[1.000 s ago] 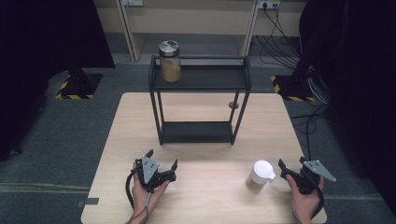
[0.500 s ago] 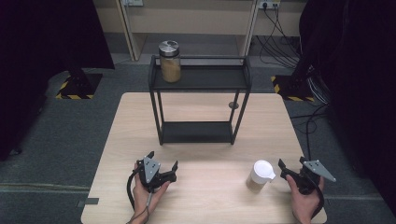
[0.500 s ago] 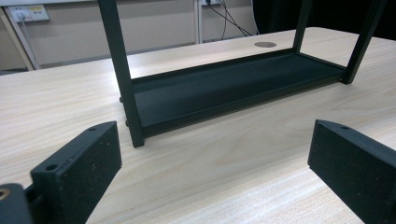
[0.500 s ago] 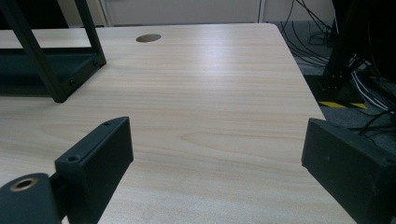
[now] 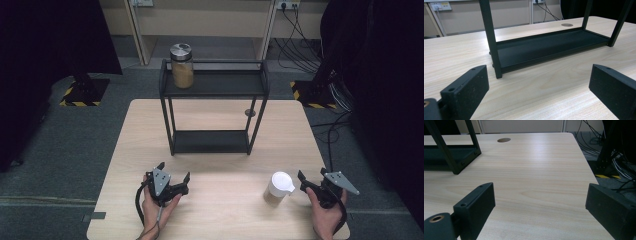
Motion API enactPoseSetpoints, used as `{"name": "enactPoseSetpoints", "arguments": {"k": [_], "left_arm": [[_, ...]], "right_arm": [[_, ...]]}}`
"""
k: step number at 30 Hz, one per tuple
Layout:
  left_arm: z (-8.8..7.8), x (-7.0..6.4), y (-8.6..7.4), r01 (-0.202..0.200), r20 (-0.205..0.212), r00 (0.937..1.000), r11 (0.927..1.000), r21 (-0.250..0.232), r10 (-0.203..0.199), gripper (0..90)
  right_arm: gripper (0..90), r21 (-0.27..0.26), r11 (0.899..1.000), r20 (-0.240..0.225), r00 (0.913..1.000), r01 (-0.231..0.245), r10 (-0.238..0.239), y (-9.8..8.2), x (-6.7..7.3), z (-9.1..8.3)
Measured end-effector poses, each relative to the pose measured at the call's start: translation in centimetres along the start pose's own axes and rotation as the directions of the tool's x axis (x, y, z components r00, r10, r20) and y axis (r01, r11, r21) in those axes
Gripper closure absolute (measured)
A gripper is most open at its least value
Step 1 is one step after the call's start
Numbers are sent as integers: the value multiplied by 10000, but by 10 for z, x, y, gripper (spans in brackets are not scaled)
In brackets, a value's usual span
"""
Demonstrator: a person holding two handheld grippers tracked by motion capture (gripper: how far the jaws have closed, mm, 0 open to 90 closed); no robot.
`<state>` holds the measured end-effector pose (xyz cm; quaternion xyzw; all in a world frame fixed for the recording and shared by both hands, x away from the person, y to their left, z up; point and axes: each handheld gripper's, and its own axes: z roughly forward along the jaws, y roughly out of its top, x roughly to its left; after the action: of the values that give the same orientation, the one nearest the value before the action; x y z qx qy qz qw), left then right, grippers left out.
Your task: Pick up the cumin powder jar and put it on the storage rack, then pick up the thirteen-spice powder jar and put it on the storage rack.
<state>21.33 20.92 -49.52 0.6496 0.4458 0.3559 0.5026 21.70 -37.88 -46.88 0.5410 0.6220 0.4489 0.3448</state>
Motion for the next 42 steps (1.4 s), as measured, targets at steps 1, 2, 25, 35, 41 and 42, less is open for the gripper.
{"name": "enactPoseSetpoints", "arguments": {"k": [1,2,25,35,41,42], "left_arm": [[0,0,0,-26,-2,10000,10000,12,26,21],[0,0,0,-43,-7,10000,10000,18,43,21],[0,-2,0,-159,-7,9999,9999,-24,159,21],[-1,-2,-1,-134,-38,9999,9999,-34,134,21],[-1,-2,-1,-133,-31,9999,9999,-43,133,21],[-1,-2,-1,-130,-26,9999,9999,-37,129,21]], "right_arm": [[91,0,10000,-4,10000,-13,13,0,0,0],[91,-1,10000,-4,10000,-27,27,0,0,0],[91,-14,9999,-68,9998,-170,169,0,-3,0],[91,13,9997,-102,9997,-242,242,0,-4,0],[80,-12,9991,-139,9990,-414,413,0,-6,0],[75,-53,9985,-182,9984,-546,545,-1,-7,0]]}}
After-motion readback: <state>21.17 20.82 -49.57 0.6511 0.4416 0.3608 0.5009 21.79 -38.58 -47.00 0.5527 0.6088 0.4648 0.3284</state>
